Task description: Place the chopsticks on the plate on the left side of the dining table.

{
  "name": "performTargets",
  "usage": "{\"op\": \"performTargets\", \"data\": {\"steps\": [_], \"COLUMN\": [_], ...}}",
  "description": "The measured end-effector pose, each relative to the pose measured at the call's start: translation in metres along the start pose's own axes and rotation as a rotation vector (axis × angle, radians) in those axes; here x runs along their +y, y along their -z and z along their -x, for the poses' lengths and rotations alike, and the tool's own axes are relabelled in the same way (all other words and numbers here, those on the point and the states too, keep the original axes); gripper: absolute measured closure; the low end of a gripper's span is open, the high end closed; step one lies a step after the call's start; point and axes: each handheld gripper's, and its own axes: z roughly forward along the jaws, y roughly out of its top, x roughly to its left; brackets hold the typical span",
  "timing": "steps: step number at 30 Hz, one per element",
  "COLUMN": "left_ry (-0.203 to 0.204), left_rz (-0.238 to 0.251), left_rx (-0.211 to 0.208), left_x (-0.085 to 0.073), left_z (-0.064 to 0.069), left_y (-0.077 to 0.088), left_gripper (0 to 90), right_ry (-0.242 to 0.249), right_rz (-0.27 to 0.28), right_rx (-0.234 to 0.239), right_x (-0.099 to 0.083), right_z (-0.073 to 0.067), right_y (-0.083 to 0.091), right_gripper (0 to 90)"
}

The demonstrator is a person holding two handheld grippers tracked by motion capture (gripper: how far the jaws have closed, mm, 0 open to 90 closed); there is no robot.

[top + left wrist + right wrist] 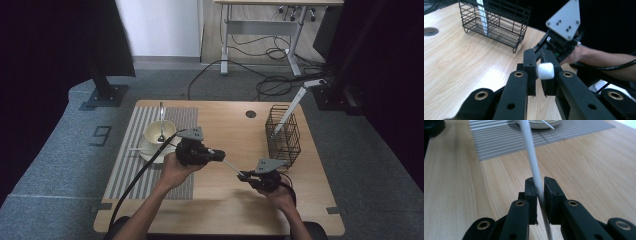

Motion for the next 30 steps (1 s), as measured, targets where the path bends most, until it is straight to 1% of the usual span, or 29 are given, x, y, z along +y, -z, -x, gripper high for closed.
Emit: {"op": "performTargets", "data": {"steps": [4,6,8,10,13,17,21,28,30], "left_ry": [-0.016,-0.032,-0.059,-0.073,-0.072,-0.052,-0.043,-0.04,-0.036], "left_rz": [0.02,0.033,0.041,0.042,0.037,0.032,0.024,0.015,0.013], "left_rx": [0.062,0.098,0.148,0.173,0.196,0.211,0.221,0.249,0.25], "left_x": [0.0,0.0,0.0,-0.001,-0.003,-0.009,-0.014,-0.023,-0.026], "left_z": [-0.004,-0.004,-0.004,-0.004,-0.006,-0.012,-0.016,-0.021,-0.023], "left_y": [0.004,0.006,0.008,0.008,0.007,0.004,0.003,0.003,0.003], "left_gripper": [70.4,64.4,56.8,49.6,38.3,32.8,31.7,29.5,29.5], "right_ry": [0.045,0.047,0.045,0.038,0.032,0.03,0.032,0.027,0.027], "right_rz": [0.018,0.024,0.021,0.016,0.006,-0.006,-0.022,-0.011,-0.008], "right_rx": [0.016,0.016,0.015,0.017,0.02,0.029,0.032,0.028,0.026], "right_x": [0.003,0.004,0.004,0.003,0.002,0.002,0.002,0.003,0.003], "right_z": [-0.006,-0.007,-0.007,-0.007,-0.007,-0.008,-0.01,-0.011,-0.011], "right_y": [0.003,0.004,0.005,0.005,0.005,0.006,0.008,0.013,0.015], "right_gripper": [85.5,85.5,85.6,85.5,85.6,85.5,85.5,85.5,85.5]}}
